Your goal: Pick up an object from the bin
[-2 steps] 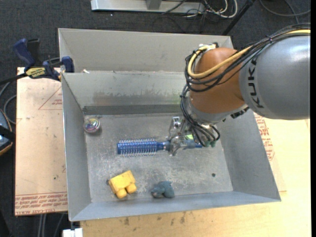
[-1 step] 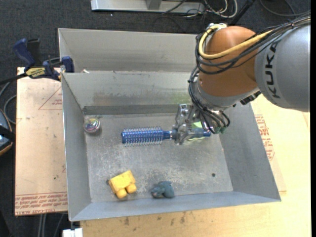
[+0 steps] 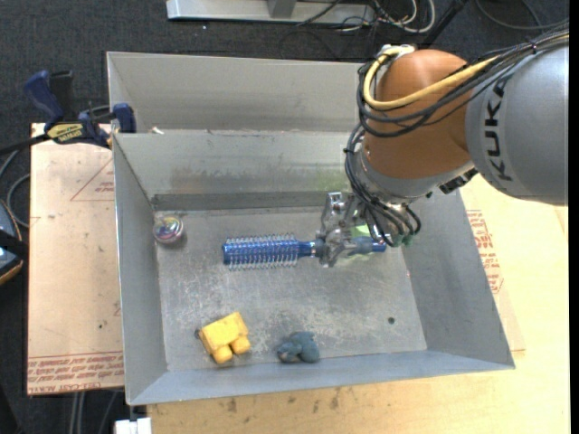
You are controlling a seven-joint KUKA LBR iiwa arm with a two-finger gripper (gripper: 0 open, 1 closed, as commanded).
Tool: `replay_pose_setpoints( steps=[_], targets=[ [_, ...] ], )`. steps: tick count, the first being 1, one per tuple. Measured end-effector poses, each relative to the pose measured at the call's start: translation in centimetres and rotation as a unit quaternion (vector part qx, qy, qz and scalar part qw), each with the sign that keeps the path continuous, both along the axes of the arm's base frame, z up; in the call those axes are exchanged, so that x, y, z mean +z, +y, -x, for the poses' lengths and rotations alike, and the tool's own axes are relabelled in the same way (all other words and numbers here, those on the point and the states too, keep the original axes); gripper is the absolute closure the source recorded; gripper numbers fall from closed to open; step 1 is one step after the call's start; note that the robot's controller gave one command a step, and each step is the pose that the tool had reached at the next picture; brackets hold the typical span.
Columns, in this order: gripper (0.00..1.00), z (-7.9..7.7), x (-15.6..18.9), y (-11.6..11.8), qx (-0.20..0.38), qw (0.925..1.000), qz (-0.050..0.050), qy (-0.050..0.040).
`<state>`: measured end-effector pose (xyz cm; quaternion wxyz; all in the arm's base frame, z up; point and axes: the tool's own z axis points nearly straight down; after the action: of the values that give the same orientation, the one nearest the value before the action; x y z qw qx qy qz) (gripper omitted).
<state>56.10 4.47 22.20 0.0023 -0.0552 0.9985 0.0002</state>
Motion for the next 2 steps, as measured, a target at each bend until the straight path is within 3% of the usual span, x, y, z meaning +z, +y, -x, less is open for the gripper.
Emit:
replay_pose_setpoints(
  steps=[1, 2],
  targets=[
    [0.0, -4.95, -14.2, 2.73, 0.214, 0.9769, 0.0, 0.0008],
    [1.0, -4.96, -14.02, 2.56, 0.213, 0.9771, 0.001, 0.002]
  ],
)
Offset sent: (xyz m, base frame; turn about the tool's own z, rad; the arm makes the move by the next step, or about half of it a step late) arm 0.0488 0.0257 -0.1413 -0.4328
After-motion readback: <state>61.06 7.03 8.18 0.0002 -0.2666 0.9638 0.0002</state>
